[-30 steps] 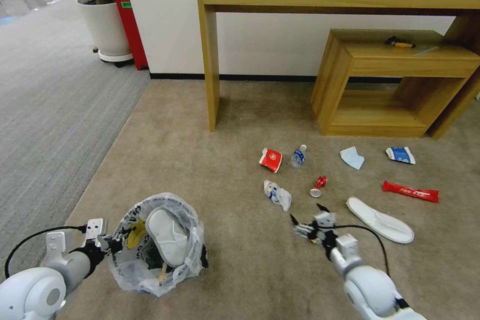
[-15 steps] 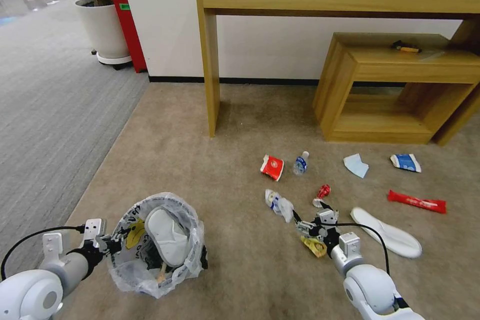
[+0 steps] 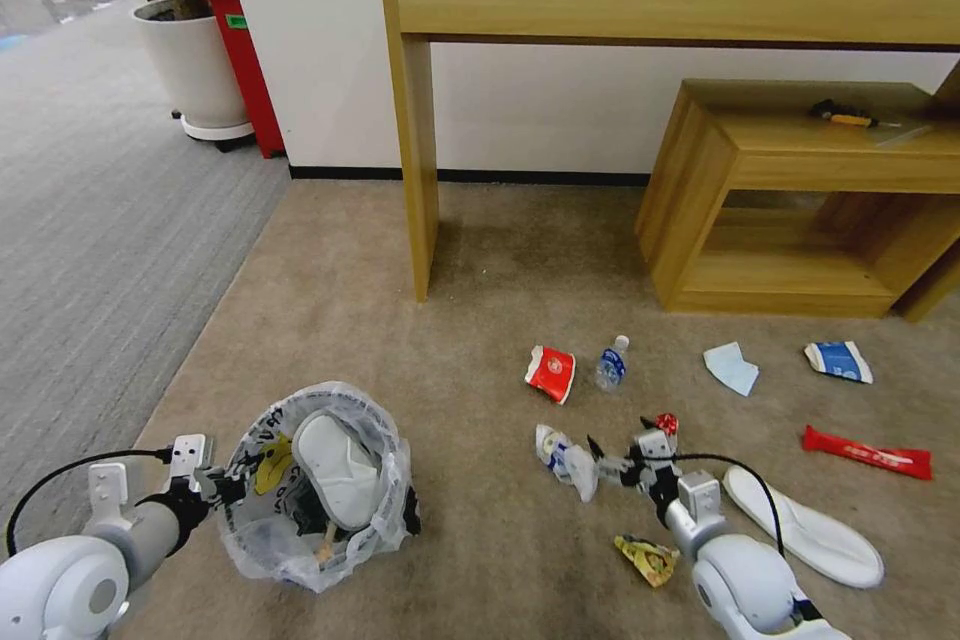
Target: Pick up the trash bin and place the garbage on the floor into it.
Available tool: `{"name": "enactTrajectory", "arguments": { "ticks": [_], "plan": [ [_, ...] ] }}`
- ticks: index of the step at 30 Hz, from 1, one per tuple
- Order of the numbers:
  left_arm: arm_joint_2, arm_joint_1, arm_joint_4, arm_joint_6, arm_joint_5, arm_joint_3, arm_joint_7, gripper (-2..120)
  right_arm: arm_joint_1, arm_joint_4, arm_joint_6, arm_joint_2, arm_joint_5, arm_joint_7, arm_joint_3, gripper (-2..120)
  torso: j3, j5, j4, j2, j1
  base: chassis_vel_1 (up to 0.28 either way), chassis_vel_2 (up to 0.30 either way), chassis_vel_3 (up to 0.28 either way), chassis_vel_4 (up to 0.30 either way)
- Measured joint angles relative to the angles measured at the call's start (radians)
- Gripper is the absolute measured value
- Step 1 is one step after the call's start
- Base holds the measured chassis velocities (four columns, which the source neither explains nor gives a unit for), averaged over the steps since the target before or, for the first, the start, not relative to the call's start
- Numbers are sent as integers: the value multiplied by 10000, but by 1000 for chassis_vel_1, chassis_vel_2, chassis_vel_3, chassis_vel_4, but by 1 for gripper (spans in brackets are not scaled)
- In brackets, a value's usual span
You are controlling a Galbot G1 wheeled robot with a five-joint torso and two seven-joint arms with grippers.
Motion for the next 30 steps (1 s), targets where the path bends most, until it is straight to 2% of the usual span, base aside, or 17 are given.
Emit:
{"name": "enactTrajectory", "arguments": {
  "ticks": [6,9,24,26,27,28,30],
  "plan": [
    [-52,-2,41,0,-2,-11,0,0,-117,-809,-450,-524,-200,-1241,-3,100,-4,1,0,0,-3,0,0,0,0],
    [-75,15,16,0,-5,-17,0,0,-189,-1130,-640,-874,-758,-2249,20,100,-4,-2,1,0,-3,0,0,0,0],
    [-122,75,-59,1,61,57,3,0,89,-2298,-616,-516,-1626,-3091,-236,100,-2,-1,1,0,-3,0,0,0,0],
    [-104,70,-127,1,67,70,2,0,406,-2773,-440,-308,-1826,-3385,-313,96,-3,0,1,0,-3,0,0,0,0],
    [-100,76,-151,1,63,71,0,0,511,-2900,-404,-252,-1841,-3490,-334,90,-2,0,1,1,-3,0,0,0,0],
    [-100,76,-151,1,63,71,0,0,511,-2900,-404,-252,-1841,-3490,-334,90,-2,0,1,1,-3,0,0,0,0],
    [-94,87,-176,1,53,70,-6,0,592,-2980,-381,-228,-1847,-3613,-364,82,-2,-10,0,1,-3,0,0,0,0]
  ]
}}
